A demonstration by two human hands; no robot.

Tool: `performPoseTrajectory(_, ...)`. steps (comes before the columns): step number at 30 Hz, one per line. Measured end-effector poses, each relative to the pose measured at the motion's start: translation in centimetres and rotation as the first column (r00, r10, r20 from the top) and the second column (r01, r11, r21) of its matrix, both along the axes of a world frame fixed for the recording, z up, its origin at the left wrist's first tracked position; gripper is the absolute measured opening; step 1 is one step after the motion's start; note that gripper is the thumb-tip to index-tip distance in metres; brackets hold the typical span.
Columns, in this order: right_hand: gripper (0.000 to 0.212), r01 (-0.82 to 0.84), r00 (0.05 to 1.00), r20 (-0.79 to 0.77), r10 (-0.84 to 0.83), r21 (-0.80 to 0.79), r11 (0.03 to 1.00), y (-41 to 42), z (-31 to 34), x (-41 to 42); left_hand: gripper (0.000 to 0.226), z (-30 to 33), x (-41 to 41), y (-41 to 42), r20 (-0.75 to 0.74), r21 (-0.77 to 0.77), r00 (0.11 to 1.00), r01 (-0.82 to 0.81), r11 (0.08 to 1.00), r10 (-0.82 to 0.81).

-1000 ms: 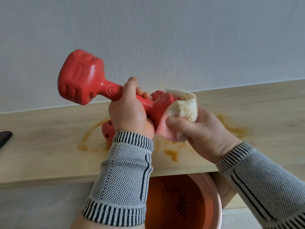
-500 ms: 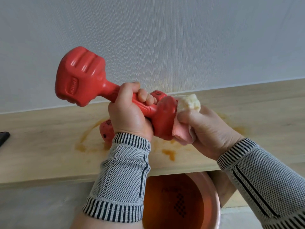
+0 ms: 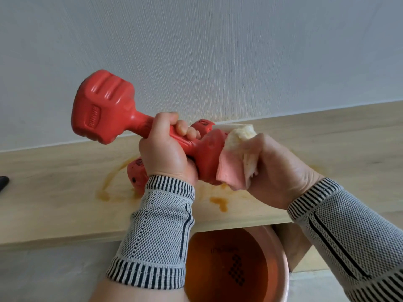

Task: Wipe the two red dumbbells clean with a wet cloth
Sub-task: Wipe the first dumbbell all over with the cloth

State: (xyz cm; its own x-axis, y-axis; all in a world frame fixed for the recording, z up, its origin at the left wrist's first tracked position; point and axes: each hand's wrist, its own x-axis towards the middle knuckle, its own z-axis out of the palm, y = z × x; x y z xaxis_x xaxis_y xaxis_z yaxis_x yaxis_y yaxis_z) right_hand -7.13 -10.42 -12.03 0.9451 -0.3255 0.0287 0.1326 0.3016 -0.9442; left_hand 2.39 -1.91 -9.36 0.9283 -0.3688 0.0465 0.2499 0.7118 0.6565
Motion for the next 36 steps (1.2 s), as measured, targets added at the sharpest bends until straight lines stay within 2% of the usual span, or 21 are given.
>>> performPoseTrajectory(2,0.02,0.022,1.0,-0.016,-0.024,-0.071,0.997,-0.3,-0.3,-0.1,0.029,0.0,-0.1,0.0,0.022,0.0,1.0,0.003,1.0,-0.003)
performPoseTrajectory(3,0.019,0.068,0.998,0.001,-0.069,-0.11,0.992,-0.3,-0.4,-0.3,0.03,0.0,-0.1,0.0,0.035,-0.005,0.999,0.007,1.0,-0.007)
performPoseTrajectory(4,0.027,0.112,0.994,0.001,-0.112,-0.113,0.987,-0.1,-0.2,-0.5,0.031,0.0,-0.1,0.0,0.046,-0.01,0.999,0.014,1.0,-0.013)
performPoseTrajectory(6,0.026,0.186,0.983,0.01,-0.186,-0.035,0.982,-0.5,-0.1,-0.4,0.033,0.0,-0.2,0.1,0.065,-0.019,0.997,0.044,0.999,-0.042)
performPoseTrajectory(9,0.038,0.173,0.984,-0.06,-0.171,0.039,0.984,-1.4,-0.2,-0.1,0.034,-0.1,-0.6,0.0,0.1,-0.012,0.992,0.076,0.997,-0.074)
performPoseTrajectory(11,0.042,0.118,0.991,-0.066,-0.115,0.037,0.992,-1.4,-0.4,-0.1,0.032,-0.1,-0.8,0.0,0.112,0.004,0.992,0.055,0.998,-0.055)
performPoseTrajectory(13,0.029,-0.005,1.0,-0.019,0.005,-0.004,1.0,-0.8,-0.3,-0.2,0.031,0.0,-0.6,0.1,0.091,0.004,0.995,0.035,0.999,-0.036)
performPoseTrajectory(14,0.029,-0.027,1.0,-0.013,0.026,-0.03,0.999,-0.4,-0.4,-0.1,0.031,0.1,-0.4,0.2,0.073,0.003,0.997,0.028,1.0,-0.028)
performPoseTrajectory(16,0.038,0.041,0.999,-0.033,-0.042,-0.035,0.999,0.0,-0.5,0.1,0.031,0.0,-0.1,0.3,0.046,0.004,0.998,0.031,1.0,-0.031)
performPoseTrajectory(19,0.024,0.203,0.974,-0.099,-0.206,-0.034,0.979,-0.4,-0.8,0.3,0.032,-0.1,-0.2,0.2,0.071,0.024,0.997,0.043,0.999,-0.044)
performPoseTrajectory(21,0.029,0.233,0.963,-0.135,-0.234,-0.021,0.972,-0.9,-0.9,0.3,0.031,-0.2,-0.5,0.0,0.105,0.036,0.994,0.04,0.999,-0.044)
performPoseTrajectory(24,0.028,0.134,0.99,-0.04,-0.135,-0.012,0.991,-0.7,-0.8,0.1,0.03,0.0,-0.4,-0.1,0.116,0.051,0.993,0.016,0.999,-0.022)
performPoseTrajectory(26,0.02,0.007,0.999,0.035,-0.006,-0.034,0.999,-0.2,-0.6,-0.1,0.031,0.1,-0.2,0.1,0.066,0.033,0.998,0.012,0.999,-0.014)
performPoseTrajectory(28,0.026,-0.072,0.992,0.098,0.074,-0.03,0.997,0.1,-0.4,-0.4,0.029,0.3,0.2,0.3,0.003,0.003,1.0,0.022,1.0,-0.022)
performPoseTrajectory(31,0.024,0.028,0.995,0.094,-0.031,0.035,0.999,0.0,-0.3,-0.3,0.029,0.3,0.2,0.6,-0.042,-0.031,0.998,0.053,0.998,-0.054)
performPoseTrajectory(33,0.023,0.16,0.987,0.0,-0.16,0.068,0.985,-0.7,-0.5,0.0,0.029,0.3,-0.1,0.7,-0.034,-0.032,0.995,0.089,0.995,-0.091)
performPoseTrajectory(35,0.039,0.211,0.975,-0.082,-0.205,0.07,0.975,-1.0,-0.4,0.0,0.03,0.3,-0.4,0.6,-0.014,-0.03,0.994,0.111,0.993,-0.112)
performPoseTrajectory(36,0.047,0.181,0.98,-0.096,-0.172,0.087,0.98,-1.0,-0.4,0.0,0.029,0.3,-0.5,0.7,-0.003,-0.029,0.993,0.114,0.993,-0.115)
